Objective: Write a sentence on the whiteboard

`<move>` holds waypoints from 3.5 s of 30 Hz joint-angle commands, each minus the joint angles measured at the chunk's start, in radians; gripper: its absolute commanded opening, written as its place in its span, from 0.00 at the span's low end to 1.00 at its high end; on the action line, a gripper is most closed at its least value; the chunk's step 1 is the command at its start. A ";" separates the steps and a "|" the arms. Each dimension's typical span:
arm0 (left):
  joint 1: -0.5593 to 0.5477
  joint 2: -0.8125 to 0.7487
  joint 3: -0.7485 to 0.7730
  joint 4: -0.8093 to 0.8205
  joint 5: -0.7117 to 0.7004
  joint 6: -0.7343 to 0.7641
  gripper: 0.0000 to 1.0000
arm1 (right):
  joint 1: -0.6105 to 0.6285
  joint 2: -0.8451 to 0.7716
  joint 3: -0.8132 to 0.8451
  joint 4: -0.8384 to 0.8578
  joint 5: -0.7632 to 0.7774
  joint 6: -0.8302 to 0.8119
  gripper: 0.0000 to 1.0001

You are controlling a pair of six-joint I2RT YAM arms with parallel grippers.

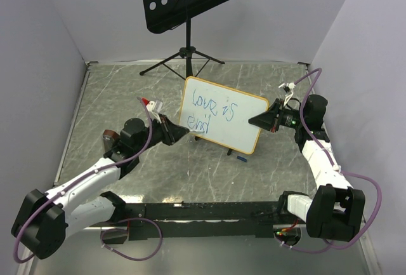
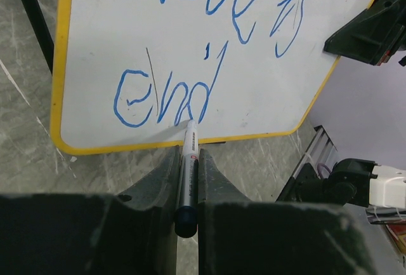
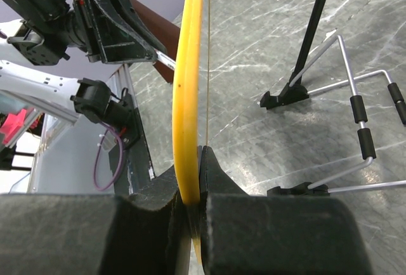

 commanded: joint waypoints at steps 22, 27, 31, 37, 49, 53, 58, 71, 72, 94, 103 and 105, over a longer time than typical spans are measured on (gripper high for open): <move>0.006 0.076 0.082 0.096 0.017 -0.014 0.01 | 0.004 -0.028 0.021 0.072 -0.094 0.012 0.00; 0.006 0.083 0.088 0.098 0.023 -0.012 0.01 | 0.004 -0.028 0.021 0.072 -0.094 0.010 0.00; 0.006 0.083 0.081 0.081 0.027 -0.009 0.01 | 0.004 -0.028 0.021 0.071 -0.094 0.010 0.00; 0.006 0.068 0.059 0.041 0.024 -0.003 0.01 | 0.004 -0.028 0.021 0.071 -0.094 0.009 0.00; 0.005 0.068 0.032 0.007 0.052 -0.006 0.01 | 0.004 -0.029 0.019 0.076 -0.096 0.015 0.00; 0.005 0.096 0.033 0.024 0.077 -0.014 0.01 | 0.004 -0.028 0.019 0.077 -0.096 0.015 0.00; 0.003 0.105 0.035 0.036 0.087 -0.015 0.01 | 0.004 -0.029 0.019 0.076 -0.096 0.015 0.00; 0.005 -0.025 0.056 -0.016 0.090 -0.017 0.01 | 0.004 -0.031 0.019 0.076 -0.096 0.015 0.00; 0.005 -0.038 0.059 -0.027 0.092 -0.017 0.01 | 0.004 -0.031 0.019 0.076 -0.096 0.015 0.00; 0.006 -0.381 -0.096 0.032 -0.009 -0.052 0.01 | 0.004 -0.025 0.021 0.072 -0.097 0.010 0.00; 0.006 -0.417 -0.146 0.094 -0.037 -0.086 0.01 | 0.004 -0.029 0.018 0.072 -0.094 0.010 0.00; 0.008 -0.420 -0.155 0.107 -0.037 -0.090 0.01 | 0.004 -0.029 0.018 0.072 -0.094 0.010 0.00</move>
